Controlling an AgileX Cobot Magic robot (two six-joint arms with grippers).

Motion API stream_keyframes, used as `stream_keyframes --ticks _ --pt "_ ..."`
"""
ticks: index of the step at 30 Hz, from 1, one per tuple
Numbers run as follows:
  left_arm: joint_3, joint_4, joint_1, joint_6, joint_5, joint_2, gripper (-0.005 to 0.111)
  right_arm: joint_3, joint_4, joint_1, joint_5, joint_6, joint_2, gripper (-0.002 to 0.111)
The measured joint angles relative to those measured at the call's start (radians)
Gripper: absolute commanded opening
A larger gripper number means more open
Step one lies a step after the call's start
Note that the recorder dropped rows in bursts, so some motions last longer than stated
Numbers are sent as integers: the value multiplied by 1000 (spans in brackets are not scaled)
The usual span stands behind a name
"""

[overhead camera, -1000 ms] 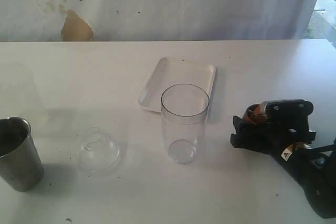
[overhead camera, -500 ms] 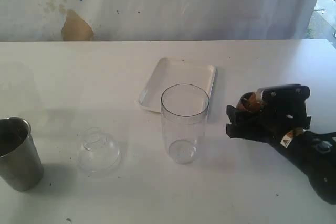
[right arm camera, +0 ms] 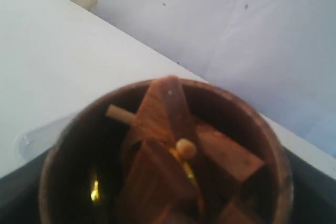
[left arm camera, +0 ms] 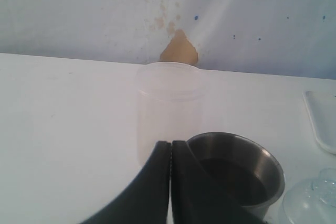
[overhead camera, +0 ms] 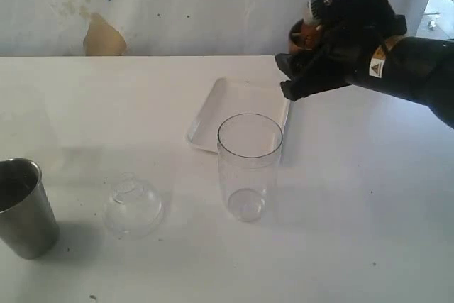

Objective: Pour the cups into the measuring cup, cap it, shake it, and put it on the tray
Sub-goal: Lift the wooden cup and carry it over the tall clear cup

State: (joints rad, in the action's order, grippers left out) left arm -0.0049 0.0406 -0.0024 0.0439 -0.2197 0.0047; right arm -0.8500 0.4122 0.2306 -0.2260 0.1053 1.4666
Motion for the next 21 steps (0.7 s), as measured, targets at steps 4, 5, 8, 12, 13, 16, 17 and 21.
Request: stream_keyframes --ticks 4,5,8,12,13,16,17,21 --pt "0 0 0 0 0 0 1 -23 25 15 6 -52 0 0" --pt "0 0 0 0 0 0 1 -24 27 15 4 -76 0 0" --pt "0 0 0 0 0 0 1 -25 35 15 -6 -151 4 0" --pt "0 0 0 0 0 0 1 -25 54 15 -16 -185 21 0" --pt "0 0 0 0 0 0 1 -25 68 15 -16 -187 28 0" --pt "0 0 0 0 0 0 1 -25 132 15 -28 -193 54 0" --pt "0 0 0 0 0 0 1 -25 152 15 -38 -195 62 0" --pt "0 0 0 0 0 0 1 -25 282 15 -100 -201 95 0"
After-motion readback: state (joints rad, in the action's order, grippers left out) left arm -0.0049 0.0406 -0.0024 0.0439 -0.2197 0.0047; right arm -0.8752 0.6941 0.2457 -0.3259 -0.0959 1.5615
